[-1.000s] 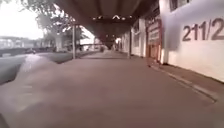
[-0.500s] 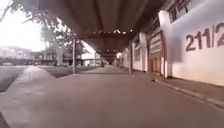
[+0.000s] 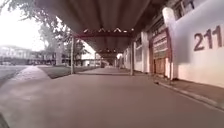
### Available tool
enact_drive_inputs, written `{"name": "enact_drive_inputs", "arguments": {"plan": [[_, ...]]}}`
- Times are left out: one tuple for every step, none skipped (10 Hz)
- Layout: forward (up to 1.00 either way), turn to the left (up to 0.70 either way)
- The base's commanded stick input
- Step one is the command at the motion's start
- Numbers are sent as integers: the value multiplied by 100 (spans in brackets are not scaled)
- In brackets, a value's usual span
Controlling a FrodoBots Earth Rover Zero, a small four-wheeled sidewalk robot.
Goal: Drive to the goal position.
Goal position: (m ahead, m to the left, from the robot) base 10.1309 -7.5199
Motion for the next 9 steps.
{"name": "enact_drive_inputs", "arguments": {"plan": [[85,0],[85,0],[85,0],[85,0],[85,0],[85,0],[85,0],[85,0],[85,0]]}}
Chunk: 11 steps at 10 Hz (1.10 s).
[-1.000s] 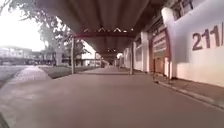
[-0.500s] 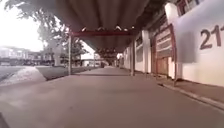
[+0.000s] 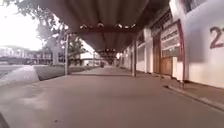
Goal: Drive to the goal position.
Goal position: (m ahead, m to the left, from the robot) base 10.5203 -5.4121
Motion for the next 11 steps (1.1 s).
{"name": "enact_drive_inputs", "arguments": {"plan": [[85,0],[85,0],[85,0],[85,0],[85,0],[85,0],[85,0],[85,0],[85,0],[85,0],[85,0]]}}
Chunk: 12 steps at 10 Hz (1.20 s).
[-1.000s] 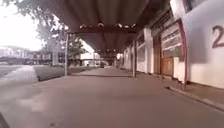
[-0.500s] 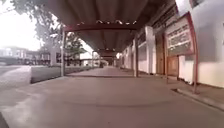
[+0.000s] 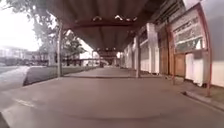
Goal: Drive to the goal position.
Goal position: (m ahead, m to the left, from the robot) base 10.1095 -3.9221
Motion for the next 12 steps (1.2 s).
{"name": "enact_drive_inputs", "arguments": {"plan": [[85,0],[85,0],[85,0],[85,0],[85,0],[85,0],[85,0],[85,0],[85,0],[85,0],[85,0],[85,0]]}}
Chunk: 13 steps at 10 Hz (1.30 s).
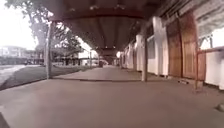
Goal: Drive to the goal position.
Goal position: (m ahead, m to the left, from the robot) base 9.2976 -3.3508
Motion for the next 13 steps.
{"name": "enact_drive_inputs", "arguments": {"plan": [[85,0],[85,0],[85,0],[85,0],[85,0],[85,0],[85,0],[85,0],[85,0],[85,0],[85,0],[85,0],[85,0]]}}
